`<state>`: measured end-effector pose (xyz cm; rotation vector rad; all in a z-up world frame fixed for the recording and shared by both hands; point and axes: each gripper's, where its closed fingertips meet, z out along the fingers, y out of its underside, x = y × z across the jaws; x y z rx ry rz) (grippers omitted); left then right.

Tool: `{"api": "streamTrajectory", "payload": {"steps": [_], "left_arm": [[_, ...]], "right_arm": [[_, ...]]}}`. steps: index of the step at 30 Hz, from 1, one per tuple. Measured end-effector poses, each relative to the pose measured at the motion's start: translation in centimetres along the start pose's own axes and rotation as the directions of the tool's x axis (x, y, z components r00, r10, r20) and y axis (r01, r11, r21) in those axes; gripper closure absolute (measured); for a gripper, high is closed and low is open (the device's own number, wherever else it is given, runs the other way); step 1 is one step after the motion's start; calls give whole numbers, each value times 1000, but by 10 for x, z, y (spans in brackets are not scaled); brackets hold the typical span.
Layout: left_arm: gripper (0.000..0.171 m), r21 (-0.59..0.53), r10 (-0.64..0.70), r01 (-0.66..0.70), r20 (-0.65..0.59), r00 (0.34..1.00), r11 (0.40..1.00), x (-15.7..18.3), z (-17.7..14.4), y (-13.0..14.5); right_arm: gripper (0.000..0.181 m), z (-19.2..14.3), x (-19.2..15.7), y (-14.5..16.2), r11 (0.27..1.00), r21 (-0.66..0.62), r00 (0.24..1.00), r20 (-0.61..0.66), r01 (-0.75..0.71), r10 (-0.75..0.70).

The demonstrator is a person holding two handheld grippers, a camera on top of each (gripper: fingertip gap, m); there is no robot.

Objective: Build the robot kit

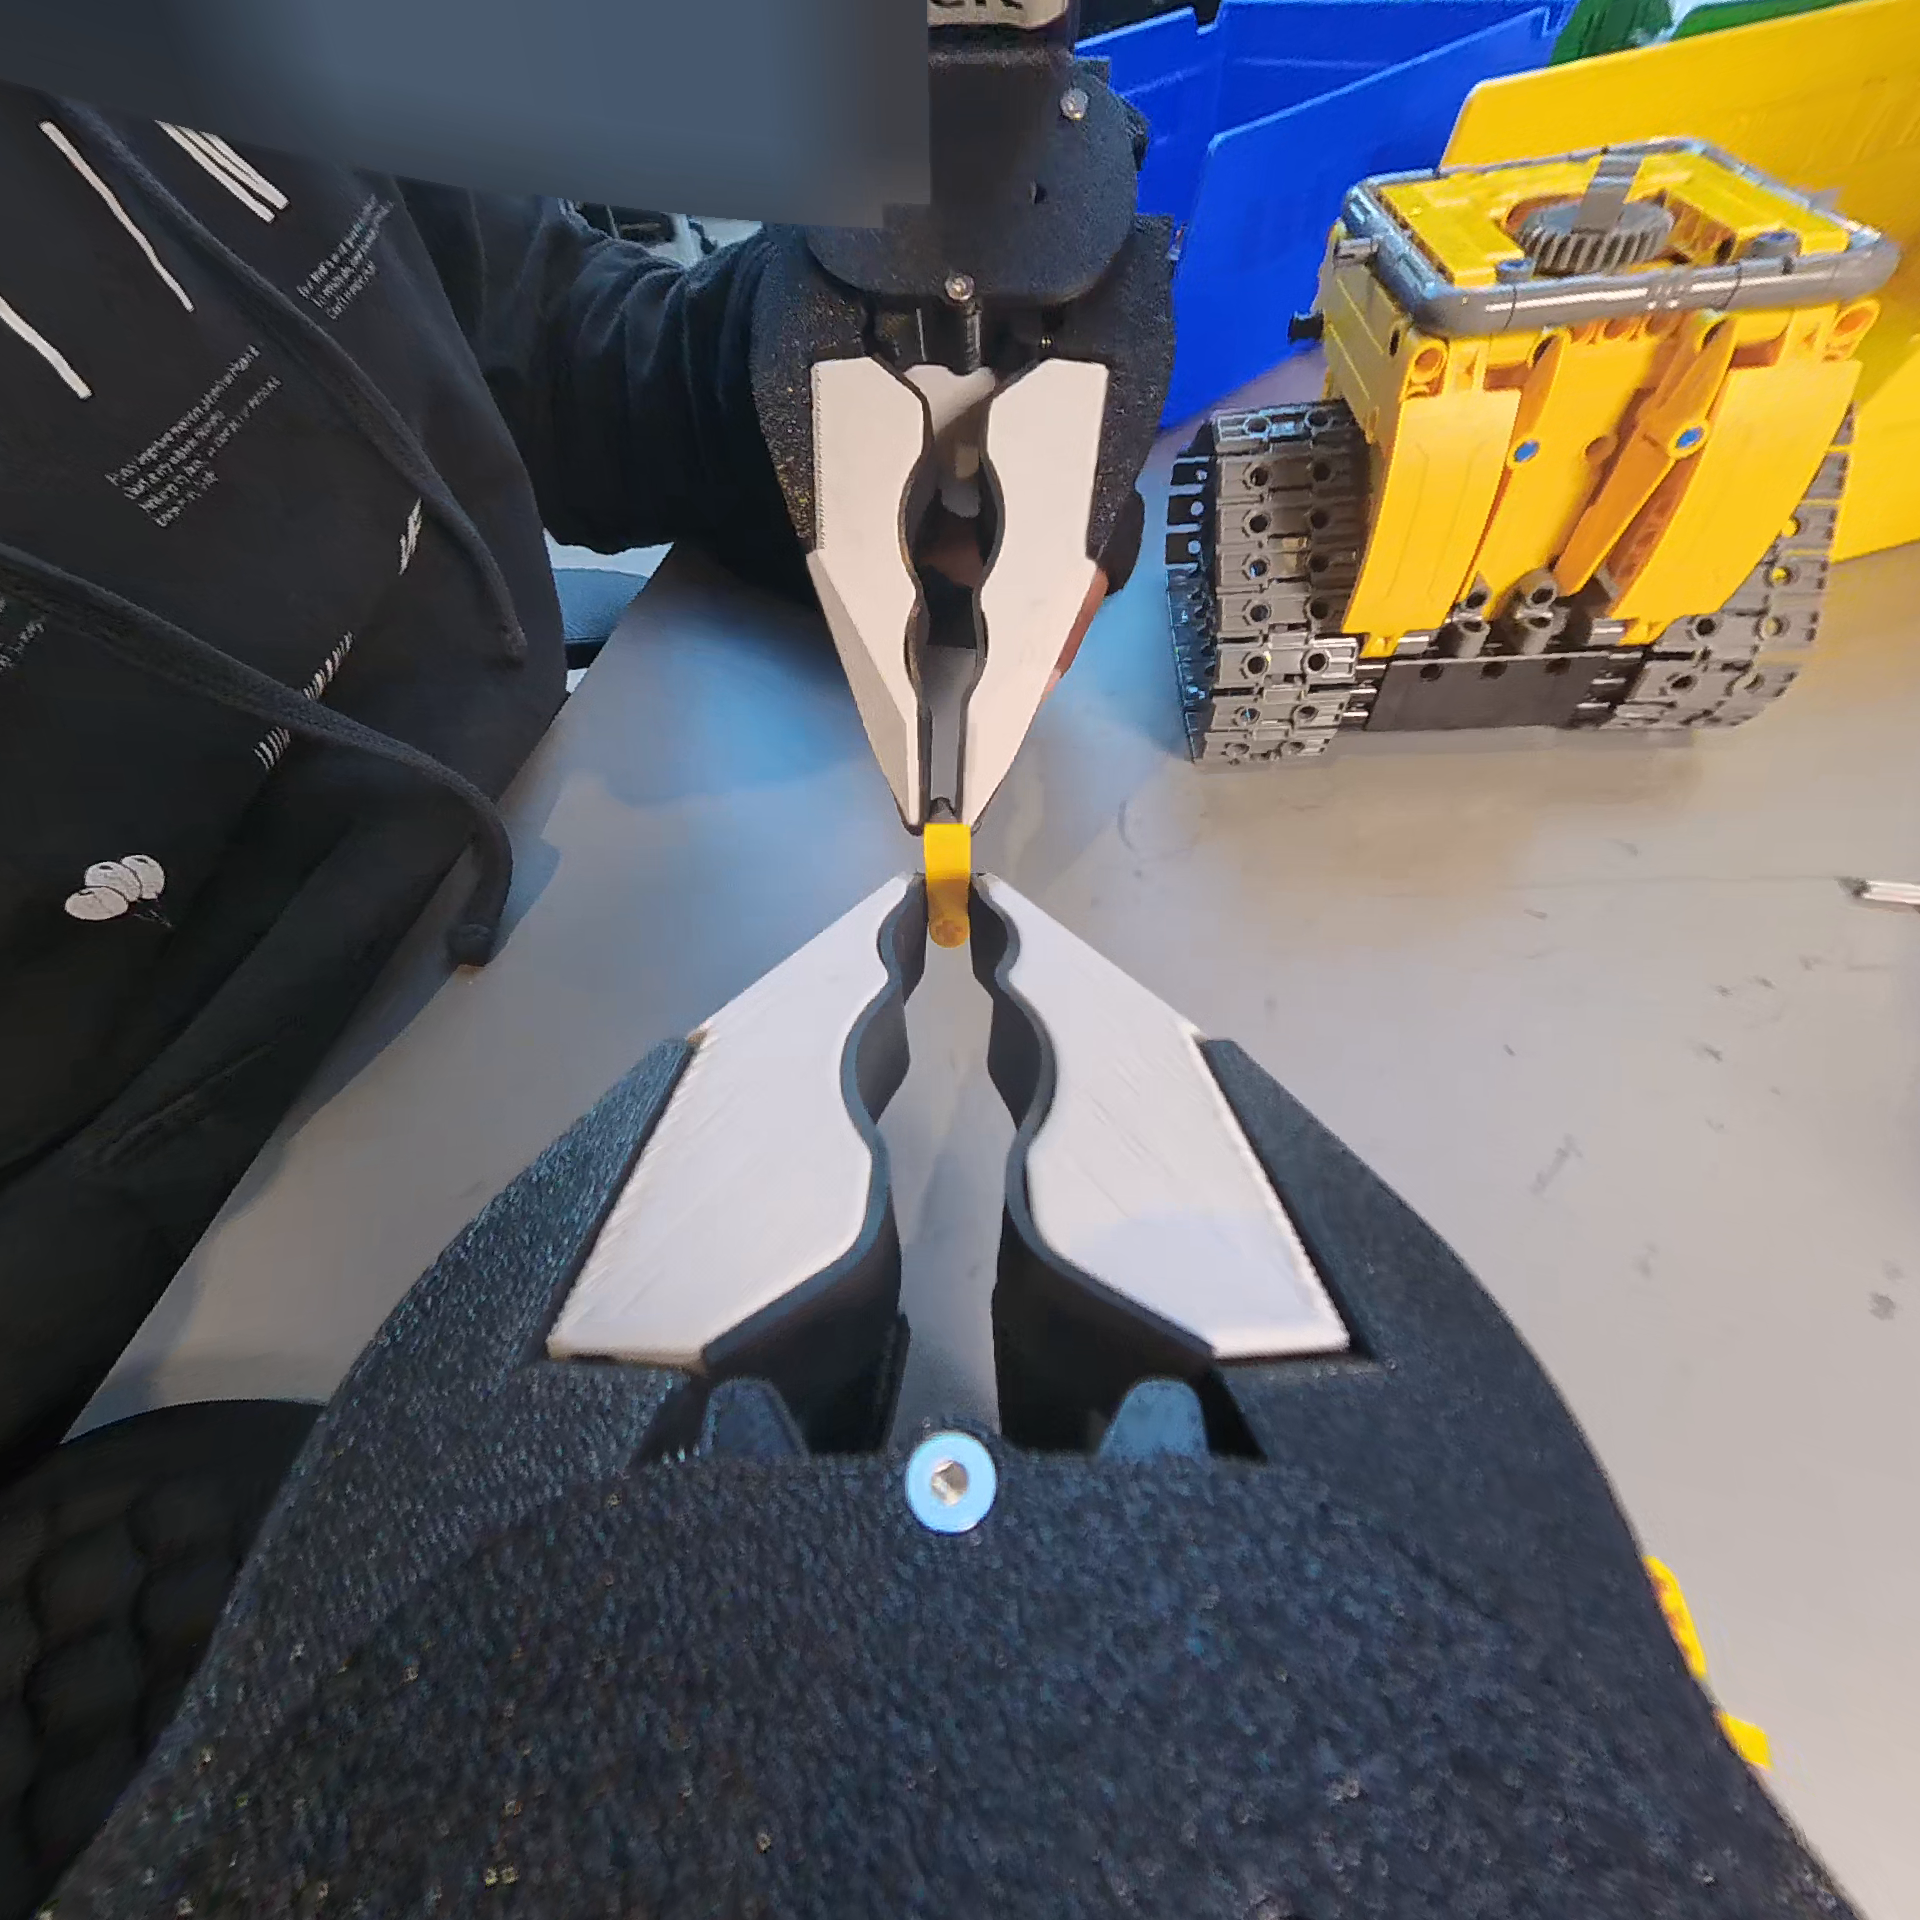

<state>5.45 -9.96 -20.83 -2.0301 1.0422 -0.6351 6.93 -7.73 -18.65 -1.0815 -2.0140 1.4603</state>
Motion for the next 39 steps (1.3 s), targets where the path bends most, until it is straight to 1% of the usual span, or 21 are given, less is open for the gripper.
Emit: {"api": "streamTrajectory", "payload": {"steps": [6,8,12,14,16,17,19,21,24,26,27,28,31,36,38,39], "left_arm": [[167,18,9,-10,31,999,1000,-2,-2,-6],[167,28,3,-4,31,1000,1000,-2,-1,-7],[166,103,-32,31,3,999,994,-2,-6,-18],[166,116,-50,50,3,999,992,-5,-8,-18],[166,75,-59,60,-11,998,995,-5,-4,-9],[166,40,-55,54,8,998,998,-7,0,-2],[166,-45,-8,11,58,998,999,-11,8,11],[166,-94,12,-5,72,997,996,-12,13,18],[166,-101,13,-6,72,997,995,-12,13,20],[166,-99,9,-3,61,998,995,-12,9,20],[166,-102,10,-4,62,998,995,-13,7,22],[166,-103,7,-2,54,999,995,-13,4,23],[166,-89,-10,13,42,999,996,-15,-2,22],[166,-90,-20,24,48,999,996,-17,-2,23],[166,-104,-21,26,51,998,994,-18,-1,27],[166,-110,-20,26,50,999,994,-18,-1,28]], "right_arm": [[174,5,0,5,999,-31,999,24,-26,27],[174,3,0,-1,1000,12,999,27,-25,24],[174,-2,5,-14,995,93,1000,4,-26,26],[174,-7,8,-22,988,147,999,-9,-37,39],[174,-13,13,-27,981,186,998,-30,-49,56],[174,-14,15,-26,982,183,997,-45,-51,60],[174,-11,17,-18,992,124,996,-75,-35,44],[174,-7,15,-8,999,43,996,-93,-13,17],[174,1,16,17,992,-125,991,-125,21,-37],[174,5,18,38,962,-269,986,-143,48,-89],[174,8,18,44,948,-312,983,-143,62,-111],[174,11,15,48,940,-334,985,-129,69,-118],[174,17,12,48,933,-349,985,-114,84,-131],[174,18,21,53,910,-413,973,-193,34,-123],[174,18,25,58,892,-451,965,-240,-17,-102],[174,18,26,56,895,-443,964,-256,-45,-78]]}}
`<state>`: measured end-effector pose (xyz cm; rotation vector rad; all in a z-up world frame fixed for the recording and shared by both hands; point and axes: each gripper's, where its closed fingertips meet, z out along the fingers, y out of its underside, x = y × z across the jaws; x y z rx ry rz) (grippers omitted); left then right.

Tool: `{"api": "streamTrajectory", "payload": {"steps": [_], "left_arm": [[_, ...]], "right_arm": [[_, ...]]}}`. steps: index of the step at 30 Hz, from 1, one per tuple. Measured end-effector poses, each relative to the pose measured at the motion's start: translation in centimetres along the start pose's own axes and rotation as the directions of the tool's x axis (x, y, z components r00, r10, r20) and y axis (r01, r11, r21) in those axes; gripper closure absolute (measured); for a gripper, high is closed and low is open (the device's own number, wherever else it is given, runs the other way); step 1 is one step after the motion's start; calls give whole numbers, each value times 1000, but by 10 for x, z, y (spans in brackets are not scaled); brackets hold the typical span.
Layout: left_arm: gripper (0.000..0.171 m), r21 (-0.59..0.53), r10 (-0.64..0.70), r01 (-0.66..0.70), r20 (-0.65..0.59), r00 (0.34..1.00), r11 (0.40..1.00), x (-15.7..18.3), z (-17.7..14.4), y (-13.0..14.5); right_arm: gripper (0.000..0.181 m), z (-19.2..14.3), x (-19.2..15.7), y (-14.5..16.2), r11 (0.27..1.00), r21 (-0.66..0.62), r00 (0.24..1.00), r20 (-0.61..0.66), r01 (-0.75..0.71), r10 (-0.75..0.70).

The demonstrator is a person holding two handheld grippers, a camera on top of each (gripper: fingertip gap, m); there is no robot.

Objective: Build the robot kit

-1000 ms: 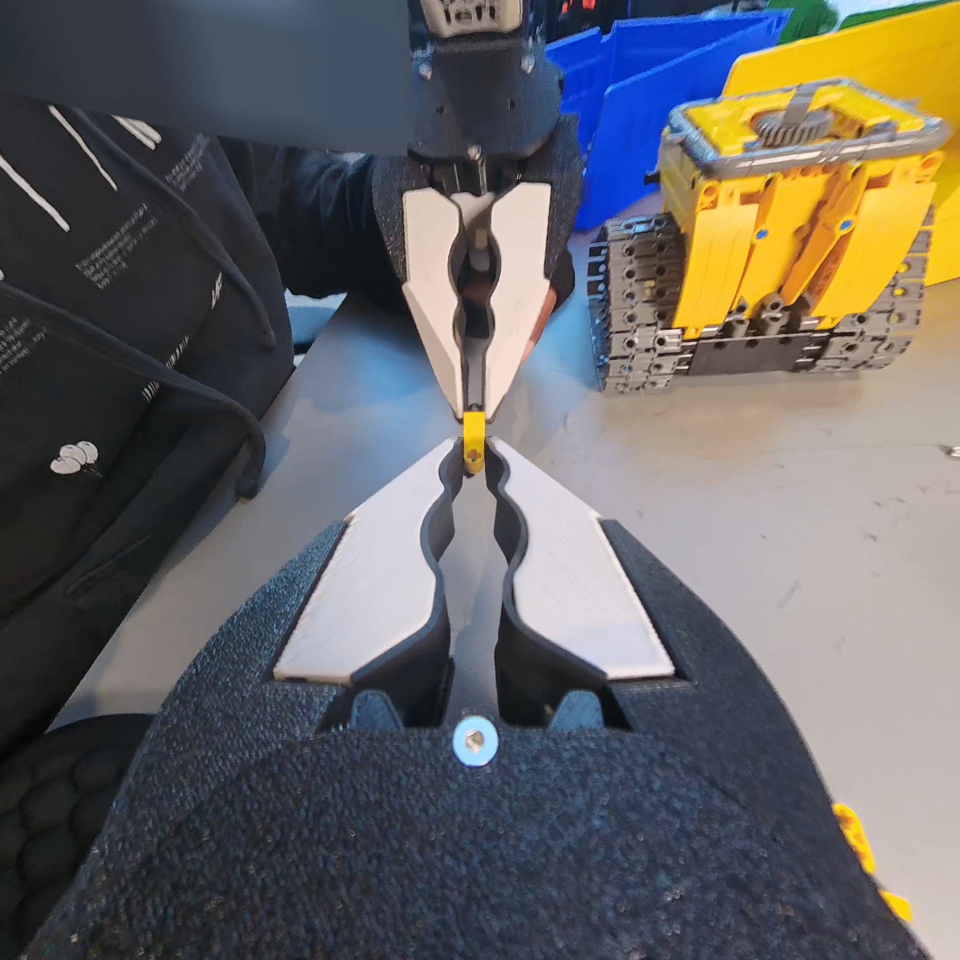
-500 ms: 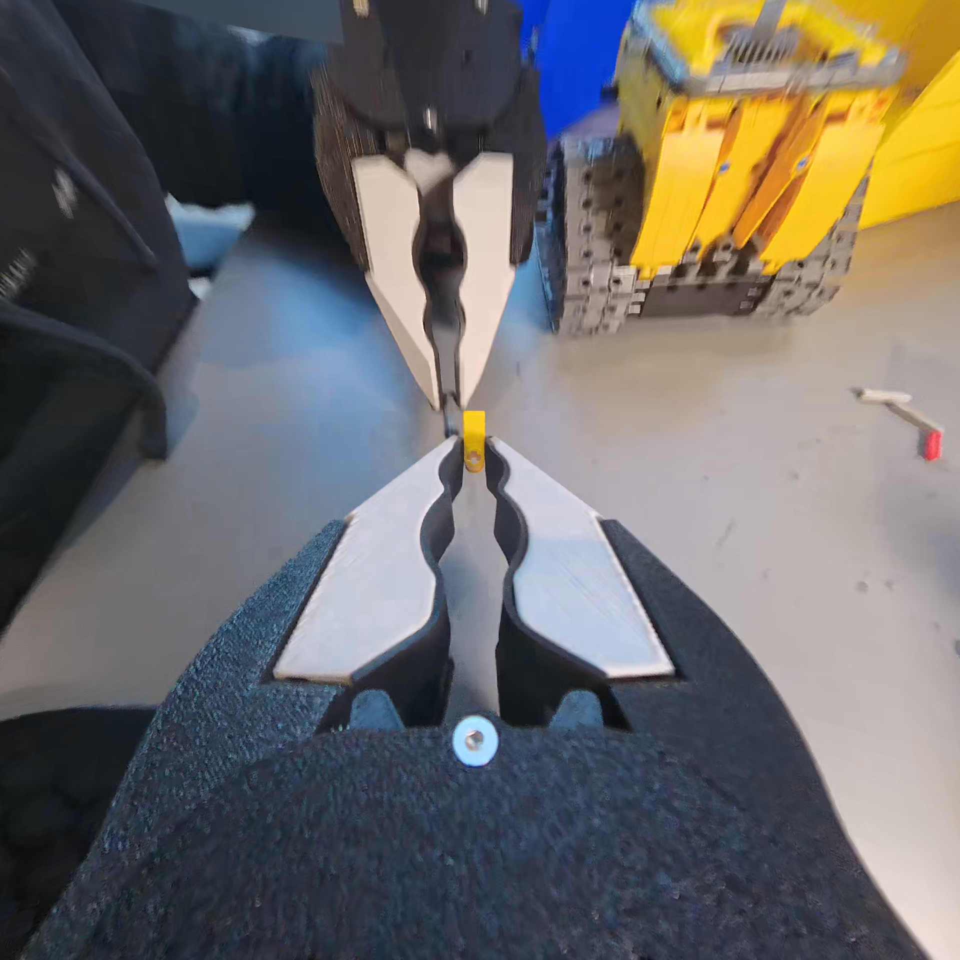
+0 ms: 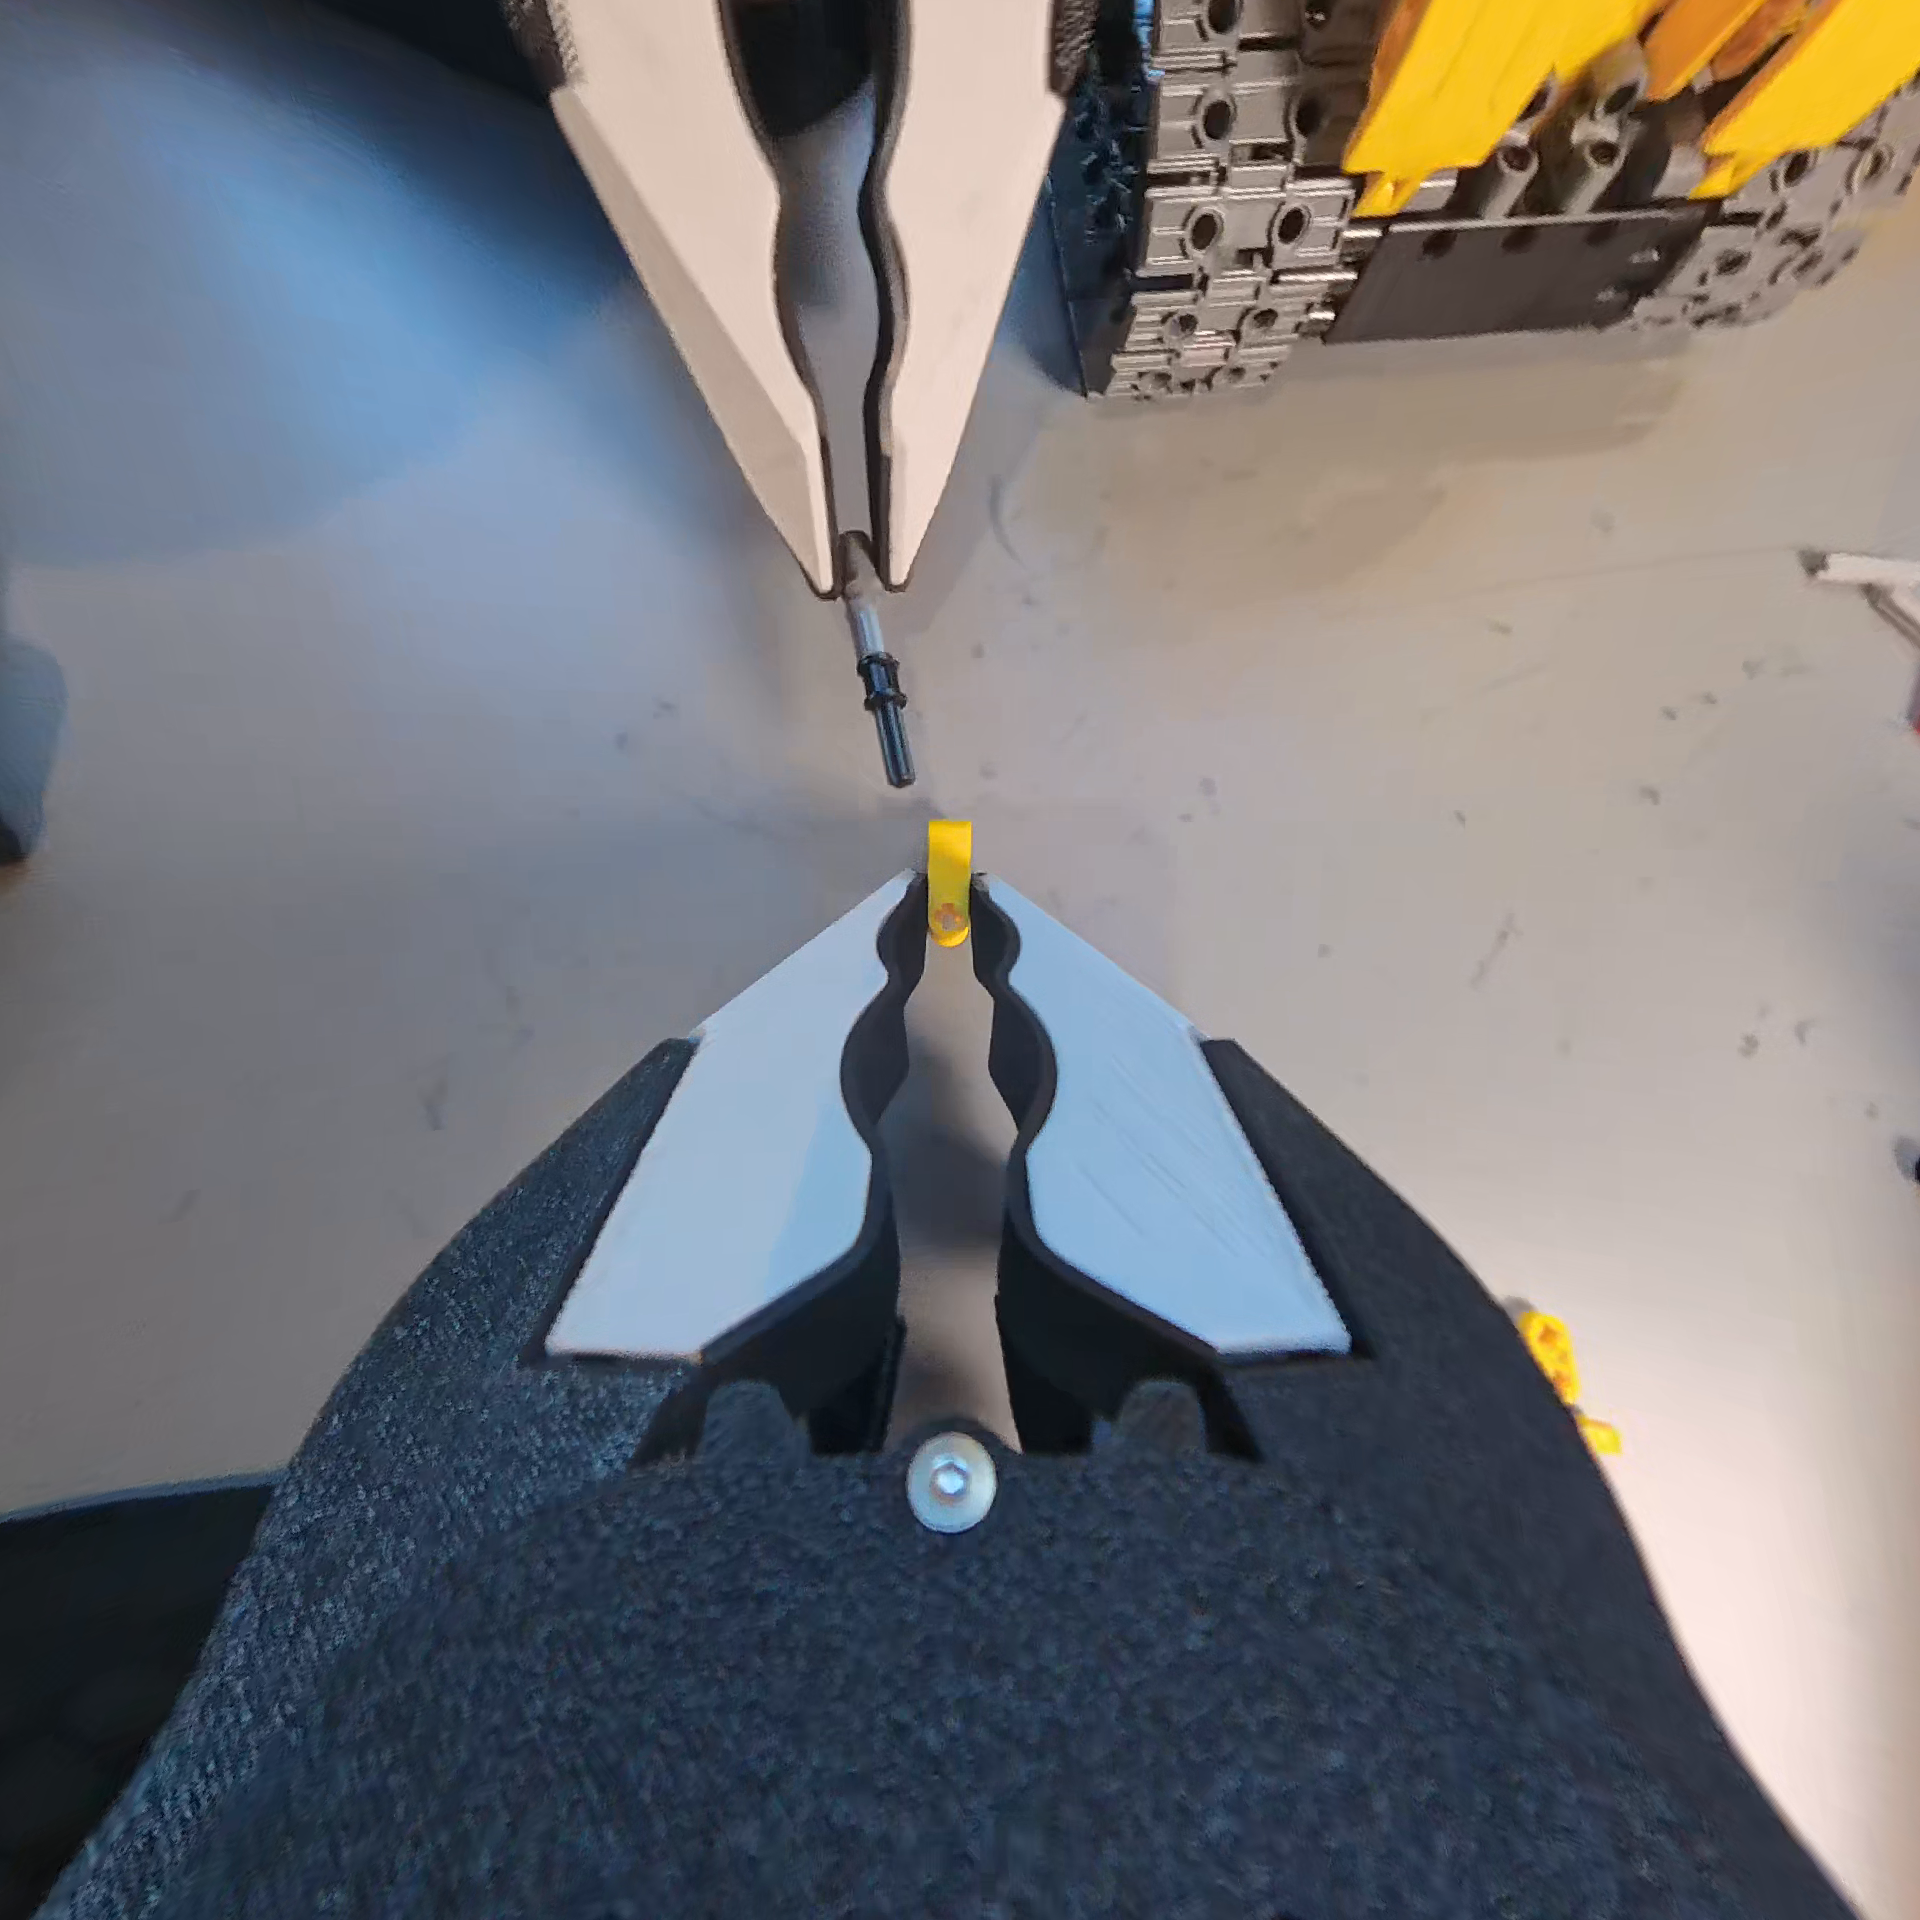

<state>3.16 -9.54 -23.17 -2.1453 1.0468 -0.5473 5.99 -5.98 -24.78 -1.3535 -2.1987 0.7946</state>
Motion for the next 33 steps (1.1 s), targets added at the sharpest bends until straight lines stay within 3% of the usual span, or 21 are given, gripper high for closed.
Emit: {"api": "streamTrajectory", "payload": {"steps": [2,3,5,11,17,24,27,29,33], "left_arm": [[166,-8,4,-4,6,1000,1000,0,1,1],[166,-12,7,-6,8,1000,1000,0,1,2],[166,-20,8,-8,11,1000,1000,0,2,3],[166,-39,13,-12,27,1000,999,-2,3,7],[166,-32,6,-5,32,999,999,-4,-1,6],[166,-31,1,-1,11,1000,1000,-1,0,6],[166,-39,3,-3,4,1000,999,0,1,7],[166,-40,0,0,3,1000,999,0,1,8],[166,-29,-13,13,-2,1000,999,-1,-1,7]], "right_arm": [[172,0,1,2,998,-24,998,-12,-62,61],[160,-1,-1,2,996,-34,997,-6,-82,82],[154,-3,-5,5,993,-57,995,8,-102,103],[158,-7,-15,8,986,-80,987,48,-149,153],[161,-5,-41,-9,996,-43,990,116,-77,82],[161,-13,-14,-10,1000,23,999,43,-16,15],[155,-7,-14,-9,998,41,994,97,47,-51],[147,-2,-13,-7,999,13,990,133,36,-38],[153,-1,-23,-1,997,-46,984,166,69,-60]]}}
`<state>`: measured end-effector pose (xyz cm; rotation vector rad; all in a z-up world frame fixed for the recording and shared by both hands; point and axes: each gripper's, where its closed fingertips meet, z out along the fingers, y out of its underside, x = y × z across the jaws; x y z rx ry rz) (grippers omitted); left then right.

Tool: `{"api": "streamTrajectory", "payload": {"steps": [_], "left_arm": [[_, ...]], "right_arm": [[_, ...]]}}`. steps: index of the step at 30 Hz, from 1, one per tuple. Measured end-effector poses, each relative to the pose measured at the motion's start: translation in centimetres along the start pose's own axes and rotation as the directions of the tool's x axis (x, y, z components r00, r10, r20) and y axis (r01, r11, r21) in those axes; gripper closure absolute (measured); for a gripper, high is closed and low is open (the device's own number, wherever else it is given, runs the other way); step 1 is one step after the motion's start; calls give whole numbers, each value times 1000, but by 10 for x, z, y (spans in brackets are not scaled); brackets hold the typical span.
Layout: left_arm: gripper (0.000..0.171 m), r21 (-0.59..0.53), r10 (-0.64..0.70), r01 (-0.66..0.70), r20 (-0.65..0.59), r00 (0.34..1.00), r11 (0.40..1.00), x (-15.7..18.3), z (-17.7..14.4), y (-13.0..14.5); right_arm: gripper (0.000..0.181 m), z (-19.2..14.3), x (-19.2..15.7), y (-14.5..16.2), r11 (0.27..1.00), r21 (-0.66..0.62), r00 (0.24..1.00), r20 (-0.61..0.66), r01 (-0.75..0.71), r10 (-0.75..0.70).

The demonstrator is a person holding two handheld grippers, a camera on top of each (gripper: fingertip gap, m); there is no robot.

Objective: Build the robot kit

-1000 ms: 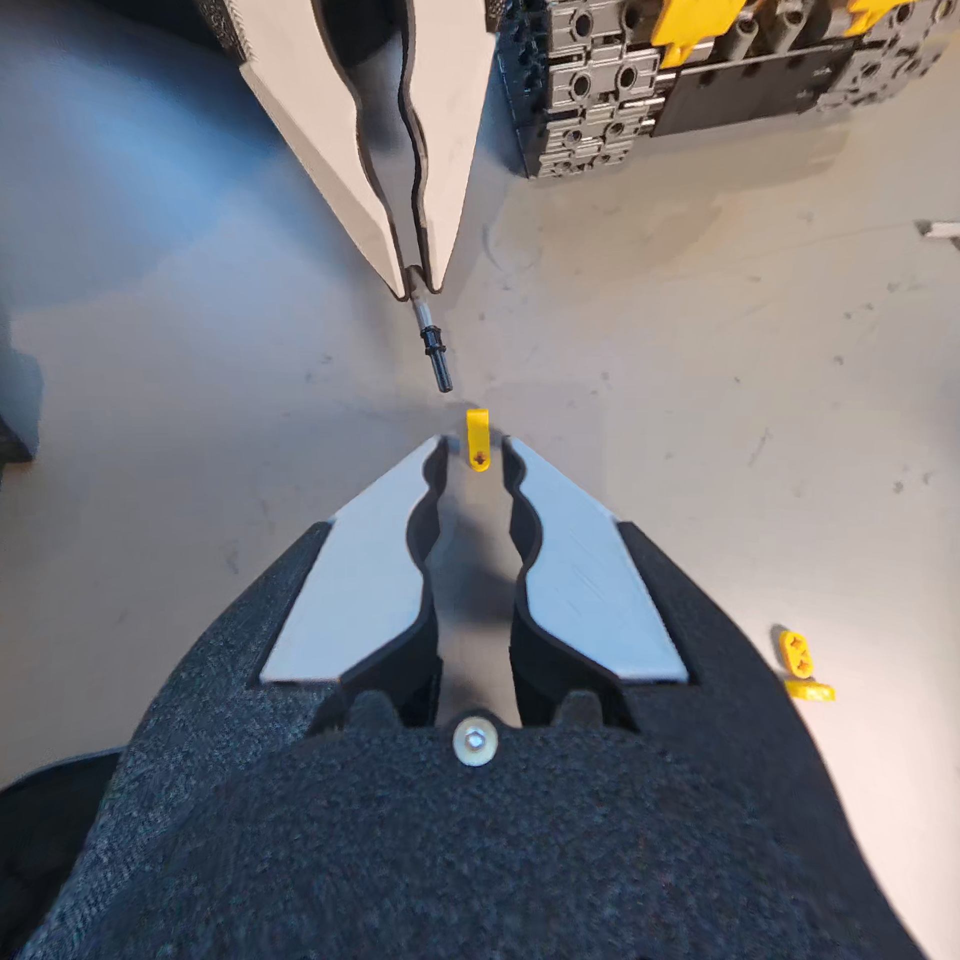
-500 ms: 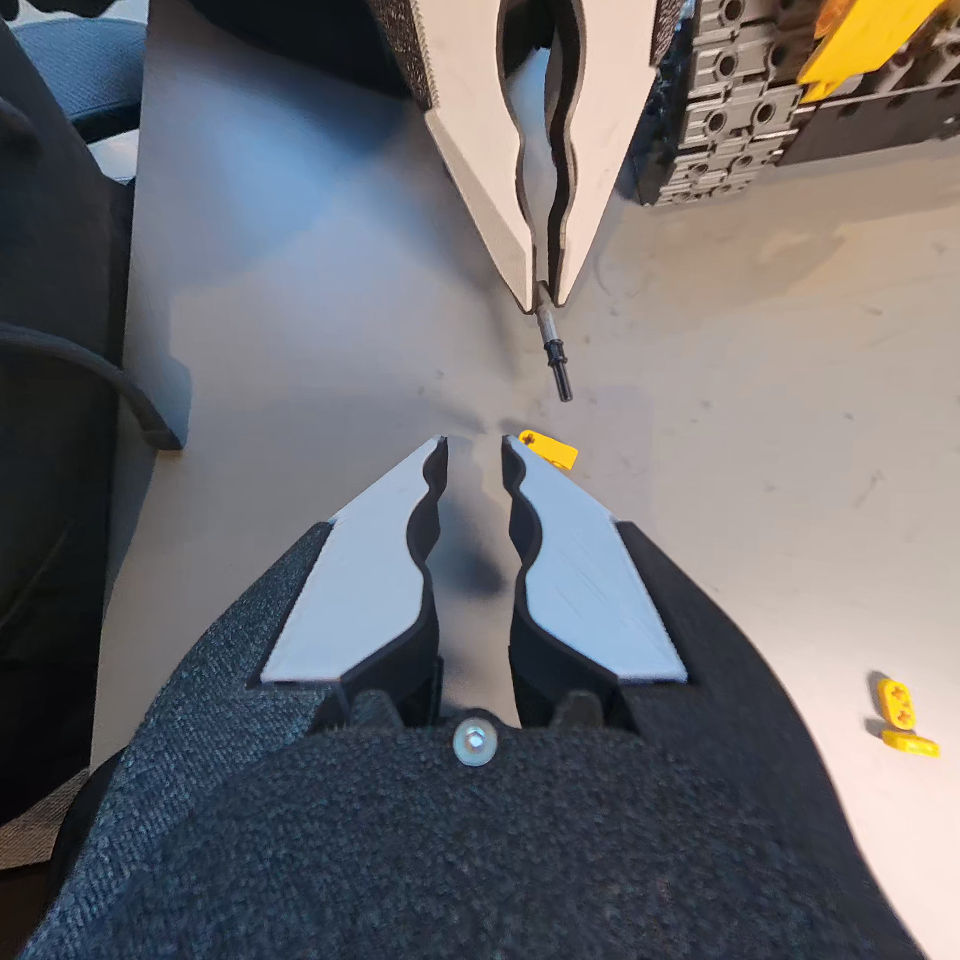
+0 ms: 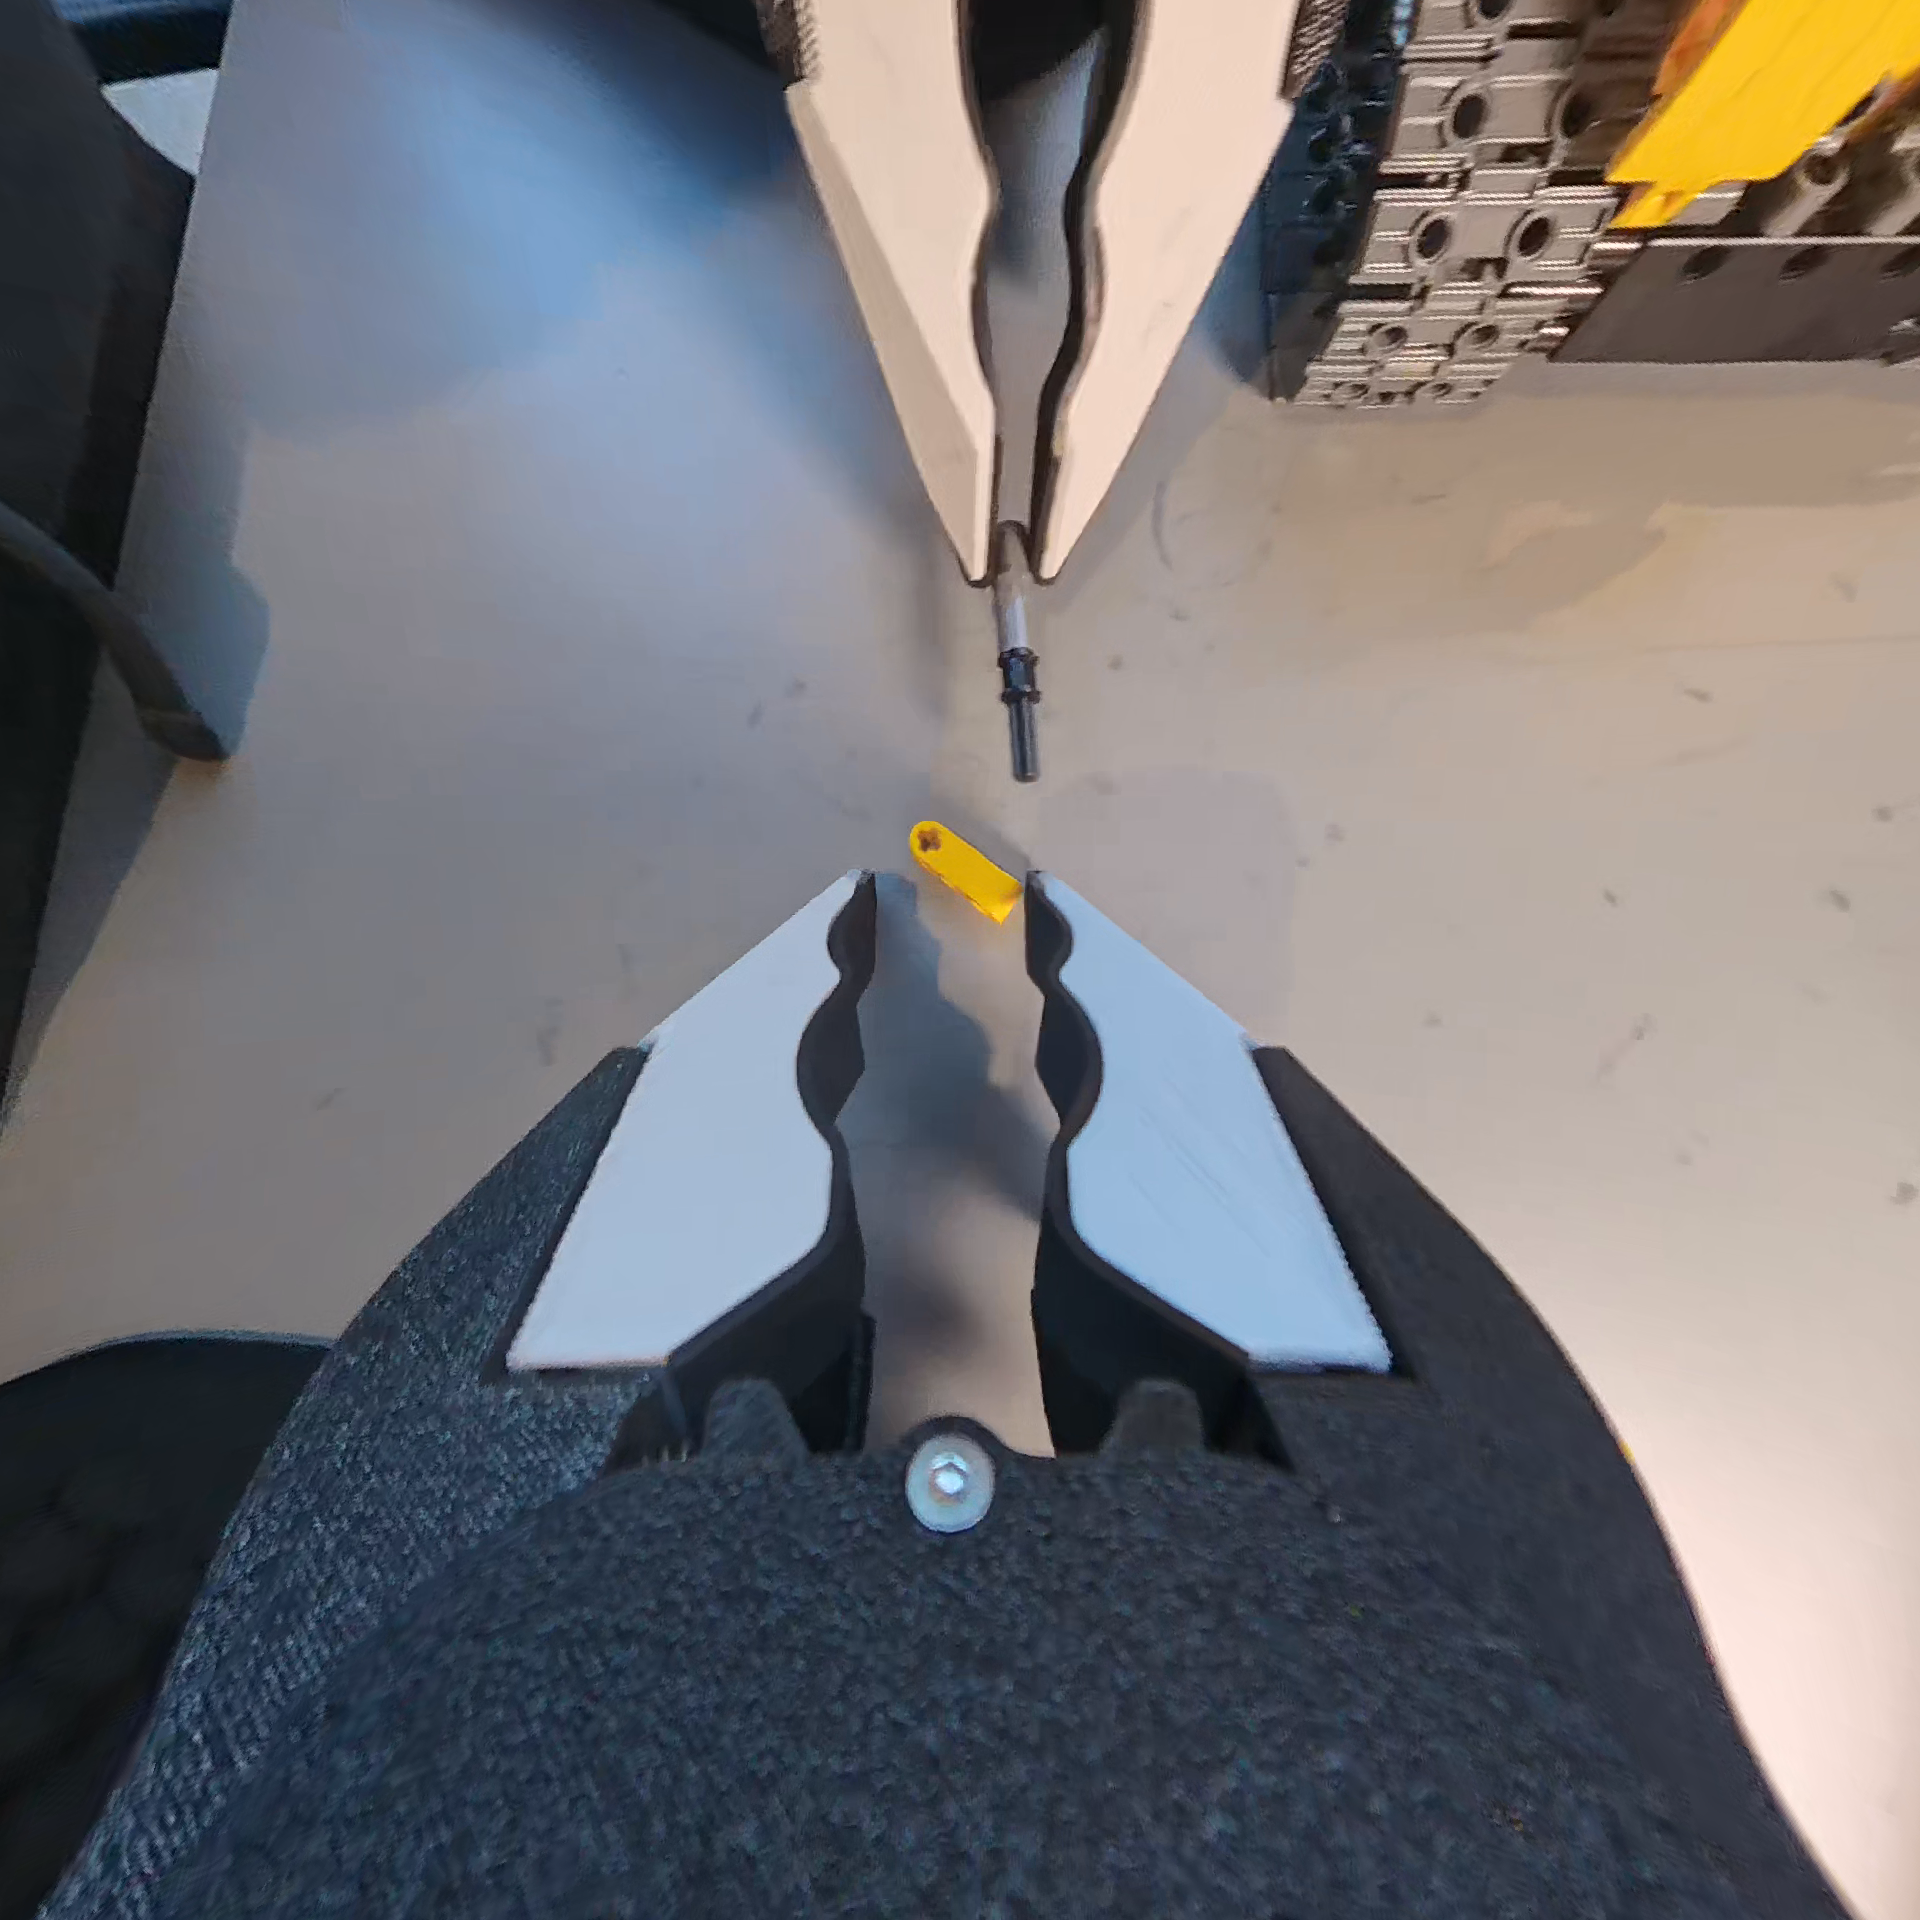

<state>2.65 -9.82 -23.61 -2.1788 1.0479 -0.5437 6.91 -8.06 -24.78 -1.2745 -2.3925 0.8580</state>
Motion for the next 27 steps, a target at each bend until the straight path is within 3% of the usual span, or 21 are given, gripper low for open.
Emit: {"api": "streamTrajectory", "payload": {"steps": [5,9,16,18,21,24,27], "left_arm": [[166,11,-11,12,-44,999,1000,6,0,-3],[166,13,2,-1,-67,998,1000,13,1,-10],[166,10,49,-48,-50,998,999,19,-3,-26],[166,47,44,-42,-42,998,998,19,-10,-34],[166,175,42,-34,-43,998,984,19,-25,-55],[160,348,48,-14,-87,995,938,23,-45,-78],[156,464,37,32,-139,990,885,25,-59,-93]], "right_arm": [[154,-9,0,-5,1000,25,998,-62,-3,5],[158,-18,0,-29,994,95,991,-123,59,-47],[174,-11,-3,-40,973,-5,949,-217,233,-228],[175,-19,-2,-46,976,62,954,-234,208,-189],[175,-37,1,-58,955,260,970,-229,142,-82],[174,-62,-3,-73,863,502,988,-150,52,28],[175,-81,-4,-82,771,636,992,-102,9,73]]}}
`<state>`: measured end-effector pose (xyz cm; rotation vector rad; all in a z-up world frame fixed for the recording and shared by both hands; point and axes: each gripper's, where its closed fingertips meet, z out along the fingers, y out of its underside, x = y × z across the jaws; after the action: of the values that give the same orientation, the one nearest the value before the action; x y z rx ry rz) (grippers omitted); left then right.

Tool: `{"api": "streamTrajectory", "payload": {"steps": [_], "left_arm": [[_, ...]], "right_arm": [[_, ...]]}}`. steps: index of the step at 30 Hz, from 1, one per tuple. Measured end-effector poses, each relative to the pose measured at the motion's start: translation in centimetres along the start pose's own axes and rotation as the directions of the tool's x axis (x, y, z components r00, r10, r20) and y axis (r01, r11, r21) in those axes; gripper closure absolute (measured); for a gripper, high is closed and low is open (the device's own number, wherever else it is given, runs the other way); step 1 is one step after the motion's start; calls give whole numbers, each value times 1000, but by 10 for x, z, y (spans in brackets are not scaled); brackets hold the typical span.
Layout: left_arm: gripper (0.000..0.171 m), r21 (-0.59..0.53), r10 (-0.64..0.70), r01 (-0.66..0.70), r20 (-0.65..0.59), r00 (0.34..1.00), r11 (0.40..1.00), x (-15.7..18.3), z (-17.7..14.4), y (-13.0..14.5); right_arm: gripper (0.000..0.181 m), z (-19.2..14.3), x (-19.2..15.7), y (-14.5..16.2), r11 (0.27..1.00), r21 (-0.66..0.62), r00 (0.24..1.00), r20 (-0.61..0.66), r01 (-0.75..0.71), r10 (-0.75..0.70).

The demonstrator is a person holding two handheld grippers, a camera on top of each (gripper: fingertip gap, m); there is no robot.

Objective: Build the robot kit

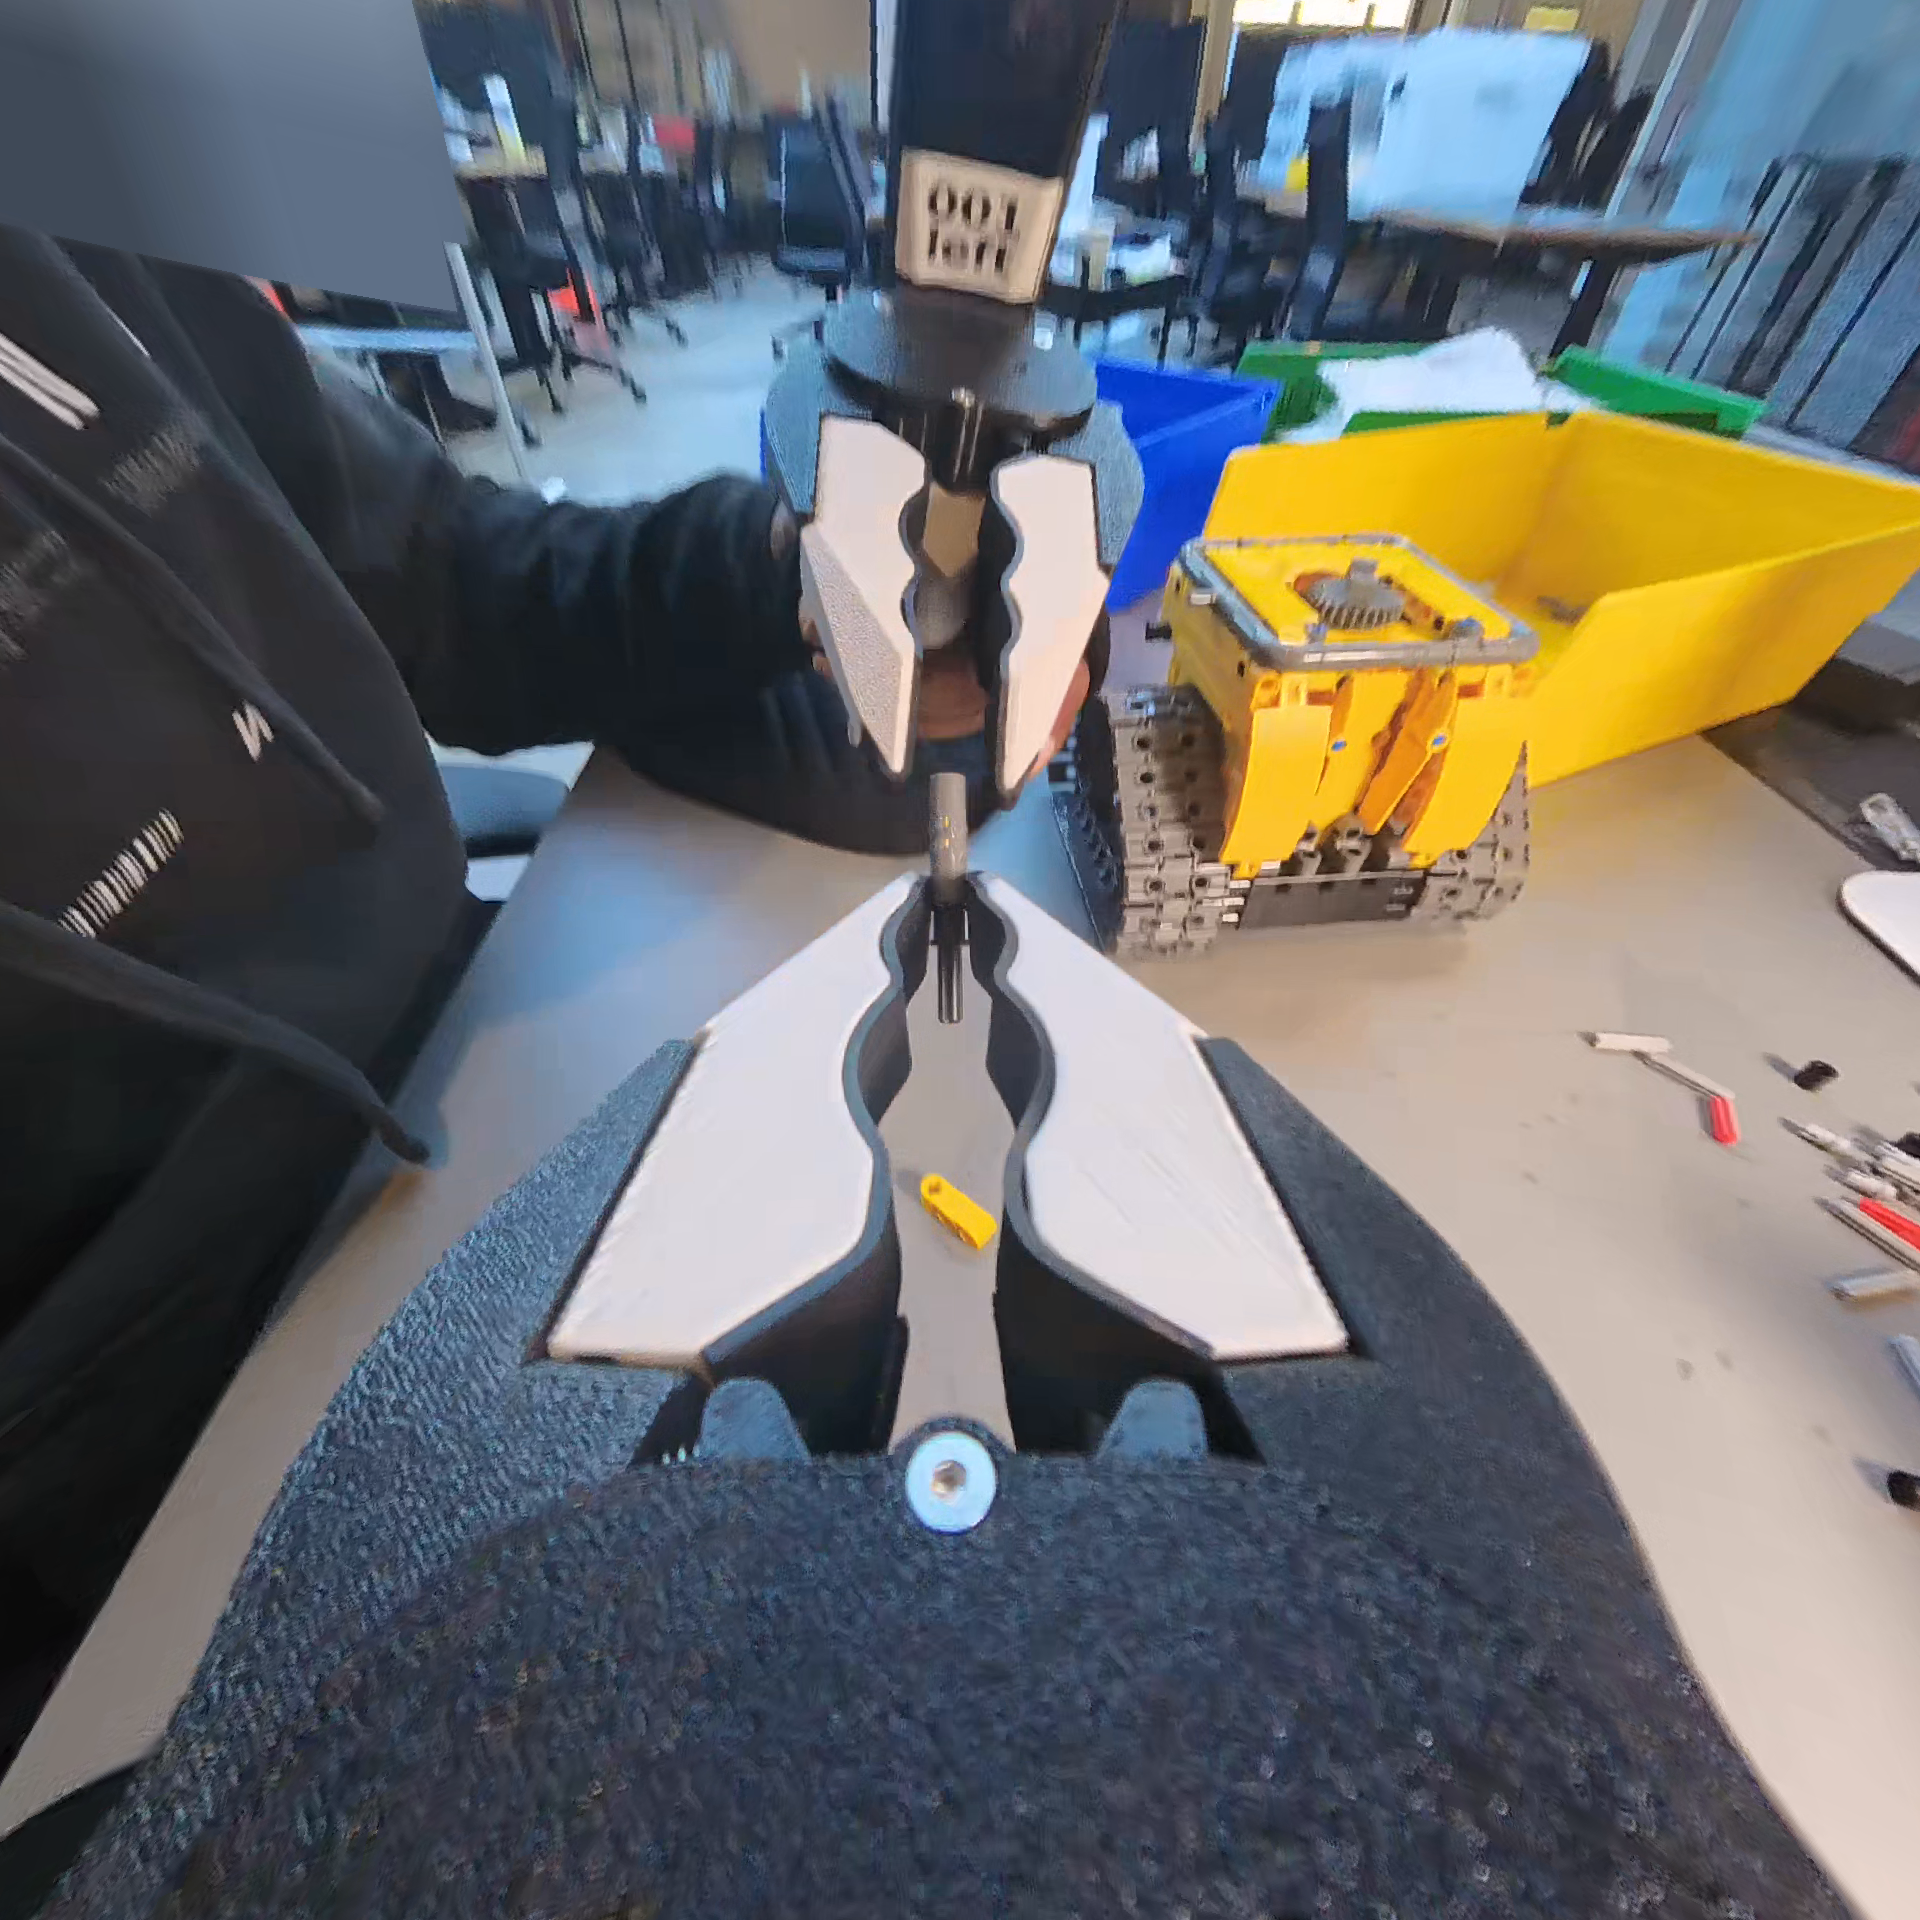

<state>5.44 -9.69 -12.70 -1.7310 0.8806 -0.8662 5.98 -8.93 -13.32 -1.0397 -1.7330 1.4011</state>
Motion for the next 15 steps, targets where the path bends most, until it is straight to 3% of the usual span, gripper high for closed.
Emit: {"api": "streamTrajectory", "payload": {"steps": [5,15], "left_arm": [[166,70,28,-27,-12,1000,997,6,4,-18],[167,-104,-10,7,-24,1000,995,-7,25,7]], "right_arm": [[174,4,-3,-6,999,54,1000,18,-2,1],[174,7,5,21,994,-92,995,77,-62,69]]}}
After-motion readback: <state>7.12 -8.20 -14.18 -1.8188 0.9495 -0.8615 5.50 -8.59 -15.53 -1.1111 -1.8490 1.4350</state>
